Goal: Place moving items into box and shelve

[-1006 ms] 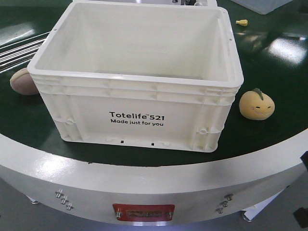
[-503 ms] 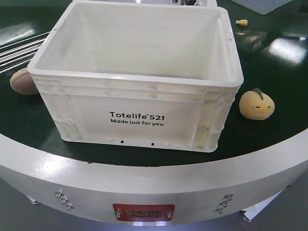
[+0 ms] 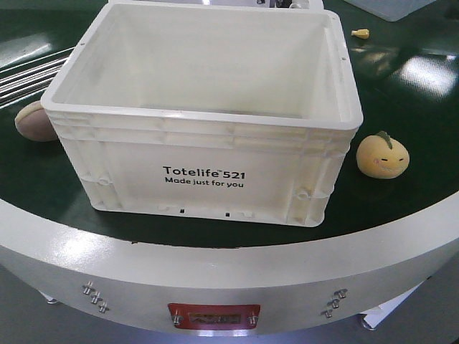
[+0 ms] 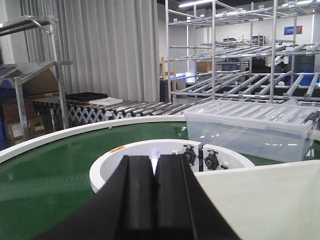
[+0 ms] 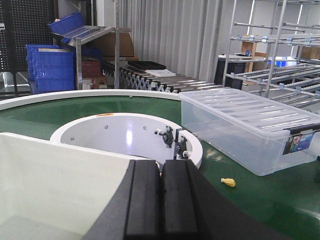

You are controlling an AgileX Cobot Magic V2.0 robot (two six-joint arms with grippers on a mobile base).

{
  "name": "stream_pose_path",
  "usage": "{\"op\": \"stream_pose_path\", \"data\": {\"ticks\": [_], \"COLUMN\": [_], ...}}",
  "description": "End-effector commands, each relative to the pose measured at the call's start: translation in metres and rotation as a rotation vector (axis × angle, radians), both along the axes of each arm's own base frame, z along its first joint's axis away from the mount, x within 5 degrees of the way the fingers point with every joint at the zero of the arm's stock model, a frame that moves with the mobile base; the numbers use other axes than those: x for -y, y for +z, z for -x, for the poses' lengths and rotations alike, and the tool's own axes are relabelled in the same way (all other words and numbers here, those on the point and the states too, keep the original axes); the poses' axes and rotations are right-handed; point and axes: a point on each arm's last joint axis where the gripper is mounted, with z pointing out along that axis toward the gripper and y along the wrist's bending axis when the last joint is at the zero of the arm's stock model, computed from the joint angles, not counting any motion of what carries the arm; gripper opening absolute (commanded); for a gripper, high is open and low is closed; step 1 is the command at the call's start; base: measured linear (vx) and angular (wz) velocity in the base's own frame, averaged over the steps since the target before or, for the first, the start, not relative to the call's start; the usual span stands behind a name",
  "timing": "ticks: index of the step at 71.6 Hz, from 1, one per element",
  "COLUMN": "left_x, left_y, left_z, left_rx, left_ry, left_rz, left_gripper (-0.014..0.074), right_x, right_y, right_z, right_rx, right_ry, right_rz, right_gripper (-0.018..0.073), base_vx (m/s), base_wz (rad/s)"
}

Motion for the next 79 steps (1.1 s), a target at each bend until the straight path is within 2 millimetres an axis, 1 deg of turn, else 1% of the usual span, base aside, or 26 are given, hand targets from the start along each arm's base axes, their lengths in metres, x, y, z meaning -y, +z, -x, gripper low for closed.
{"op": "stream_pose_path", "data": {"ticks": [1, 11, 17, 23, 28, 34, 41, 42, 48, 54, 57, 63, 71, 79], "left_x": [-0.0008, -0.0009, -0.0009, -0.0008, -0.0008, -0.0008, -0.0008, -0.0008, -0.0008, -0.0008, -0.0008, -0.0008, -0.0018, -0.0076], "left_y": [0.0207, 0.0221, 0.0218, 0.0216, 0.0218, 0.0218, 0.0205, 0.0202, 0.0192, 0.0192, 0.0193, 0.0192, 0.0194, 0.0205], "left_z": [0.0051, 0.0055, 0.0054, 0.0054, 0.0054, 0.0054, 0.0051, 0.005, 0.0047, 0.0047, 0.0048, 0.0047, 0.0053, 0.007], "left_rx": [0.115, 0.131, 0.127, 0.126, 0.127, 0.128, 0.114, 0.11, 0.099, 0.099, 0.1, 0.098, 0.099, 0.107], "left_ry": [-0.006, -0.007, -0.006, -0.006, -0.006, -0.006, -0.005, -0.005, -0.005, -0.005, -0.005, -0.005, 0.001, 0.038], "left_rz": [0.042, 0.044, 0.044, 0.04, 0.04, 0.04, 0.039, 0.038, 0.036, 0.035, 0.035, 0.037, 0.036, 0.037], "left_gripper": [-0.0027, -0.002, 0.0004, 0.0043, 0.0095, 0.0176, 0.0311, 0.033, 0.0442, 0.0519, 0.0544, 0.056, 0.0556, 0.0556], "right_x": [-0.0002, -0.0002, -0.0002, -0.0002, -0.0002, -0.0002, -0.0002, -0.0002, -0.0002, -0.0002, -0.0002, -0.0002, 0.0002, 0.0008], "right_y": [0.0181, 0.0188, 0.0184, 0.0184, 0.0184, 0.0184, 0.0186, 0.0186, 0.0186, 0.0186, 0.0187, 0.0187, 0.0188, 0.0184], "right_z": [0.0025, 0.0026, 0.0026, 0.0026, 0.0026, 0.0026, 0.0026, 0.0026, 0.0026, 0.0026, 0.0026, 0.0026, 0.0025, 0.0024], "right_rx": [0.11, 0.117, 0.113, 0.114, 0.114, 0.114, 0.116, 0.116, 0.116, 0.116, 0.117, 0.117, 0.121, 0.122], "right_ry": [0.008, 0.009, 0.008, 0.008, 0.008, 0.008, 0.008, 0.008, 0.008, 0.008, 0.009, 0.009, 0.003, -0.006], "right_rz": [-0.013, -0.016, -0.014, -0.011, -0.011, -0.011, -0.011, -0.011, -0.011, -0.011, -0.013, -0.013, 0.005, 0.033], "right_gripper": [-0.0015, -0.0013, 0.0, 0.0039, 0.0096, 0.0207, 0.0378, 0.0414, 0.055, 0.0658, 0.0689, 0.071, 0.0697, 0.0681], "base_vx": [0.0, 0.0, 0.0, 0.0, 0.0, 0.0, 0.0, 0.0, 0.0, 0.0, 0.0, 0.0, 0.0, 0.0], "base_wz": [0.0, 0.0, 0.0, 0.0, 0.0, 0.0, 0.0, 0.0, 0.0, 0.0, 0.0, 0.0, 0.0, 0.0]}}
